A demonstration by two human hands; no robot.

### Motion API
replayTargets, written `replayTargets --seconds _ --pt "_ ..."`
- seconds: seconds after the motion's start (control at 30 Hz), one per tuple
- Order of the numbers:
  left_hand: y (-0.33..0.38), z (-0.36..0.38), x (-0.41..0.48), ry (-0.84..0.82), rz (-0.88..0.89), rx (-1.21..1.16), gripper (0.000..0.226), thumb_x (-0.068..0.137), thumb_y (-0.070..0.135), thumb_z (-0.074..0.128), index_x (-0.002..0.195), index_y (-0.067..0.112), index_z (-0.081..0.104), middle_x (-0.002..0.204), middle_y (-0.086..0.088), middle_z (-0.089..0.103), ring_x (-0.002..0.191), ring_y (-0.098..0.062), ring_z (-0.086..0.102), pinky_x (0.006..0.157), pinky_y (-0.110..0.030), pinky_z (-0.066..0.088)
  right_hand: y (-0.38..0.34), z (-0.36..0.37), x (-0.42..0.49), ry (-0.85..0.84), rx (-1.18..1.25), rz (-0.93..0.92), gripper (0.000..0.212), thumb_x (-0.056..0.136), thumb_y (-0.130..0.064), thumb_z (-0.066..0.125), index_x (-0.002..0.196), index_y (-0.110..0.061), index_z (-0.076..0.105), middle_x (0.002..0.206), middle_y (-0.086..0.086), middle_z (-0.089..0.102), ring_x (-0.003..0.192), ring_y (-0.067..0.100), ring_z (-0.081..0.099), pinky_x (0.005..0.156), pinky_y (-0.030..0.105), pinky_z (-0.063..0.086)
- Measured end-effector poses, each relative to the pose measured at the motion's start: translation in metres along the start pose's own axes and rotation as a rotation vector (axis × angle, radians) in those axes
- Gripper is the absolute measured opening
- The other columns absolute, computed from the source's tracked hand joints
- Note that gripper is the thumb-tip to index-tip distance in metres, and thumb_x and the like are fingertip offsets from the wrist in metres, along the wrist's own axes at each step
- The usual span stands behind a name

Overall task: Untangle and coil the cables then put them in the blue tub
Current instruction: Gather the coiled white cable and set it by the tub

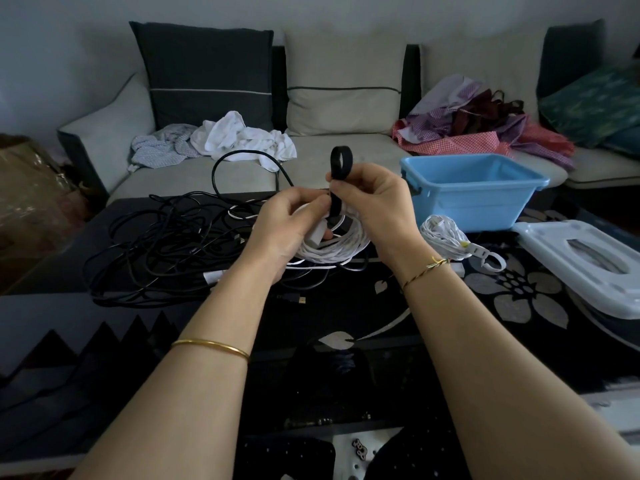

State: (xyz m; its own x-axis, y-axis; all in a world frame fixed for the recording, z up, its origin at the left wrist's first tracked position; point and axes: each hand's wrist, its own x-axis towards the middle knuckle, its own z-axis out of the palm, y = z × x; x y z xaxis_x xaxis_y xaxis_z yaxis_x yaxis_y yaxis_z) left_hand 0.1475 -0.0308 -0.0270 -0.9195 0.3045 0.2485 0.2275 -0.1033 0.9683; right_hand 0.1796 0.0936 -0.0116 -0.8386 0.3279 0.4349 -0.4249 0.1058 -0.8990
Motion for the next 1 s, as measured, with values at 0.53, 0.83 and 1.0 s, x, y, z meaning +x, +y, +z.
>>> replayTargets --seconds 0.53,0.83,1.0 --pt "-0.003 0.002 -0.001 0.061 0.036 0.057 0.015 0.084 0.003 0.069 0.088 0.012 0.058 0.079 -0.007 0.067 0.051 -0.012 0.064 0.052 -0.023 0.051 0.002 0.001 -0.001 0.044 -0.096 -0.002 0.008 0.083 -0.006 0.068 0.085 -0.013 0.072 0.072 0.004 0.069 0.069 0.011 0.061 0.070 0.027 0.052" --pt "0.000 0.000 -0.002 -0.043 0.019 0.199 0.047 0.065 0.036 0.078 0.096 0.005 0.061 0.079 -0.016 0.065 0.068 -0.026 0.066 0.066 -0.039 0.053 -0.013 0.002 -0.002 -0.204 -0.238 -0.096 0.011 0.078 0.002 0.071 0.085 -0.008 0.073 0.071 -0.004 0.070 0.067 0.004 0.066 0.070 0.021 0.055" --pt "-0.001 0.004 -0.002 -0.014 0.066 0.264 0.024 0.076 0.015 0.077 0.082 0.017 0.054 0.084 -0.023 0.065 0.078 -0.039 0.065 0.075 -0.050 0.053 -0.001 0.003 0.003 -0.063 -0.234 -0.059 0.024 0.079 -0.001 0.070 0.074 -0.024 0.069 0.062 -0.015 0.067 0.060 -0.004 0.061 0.062 0.014 0.050"
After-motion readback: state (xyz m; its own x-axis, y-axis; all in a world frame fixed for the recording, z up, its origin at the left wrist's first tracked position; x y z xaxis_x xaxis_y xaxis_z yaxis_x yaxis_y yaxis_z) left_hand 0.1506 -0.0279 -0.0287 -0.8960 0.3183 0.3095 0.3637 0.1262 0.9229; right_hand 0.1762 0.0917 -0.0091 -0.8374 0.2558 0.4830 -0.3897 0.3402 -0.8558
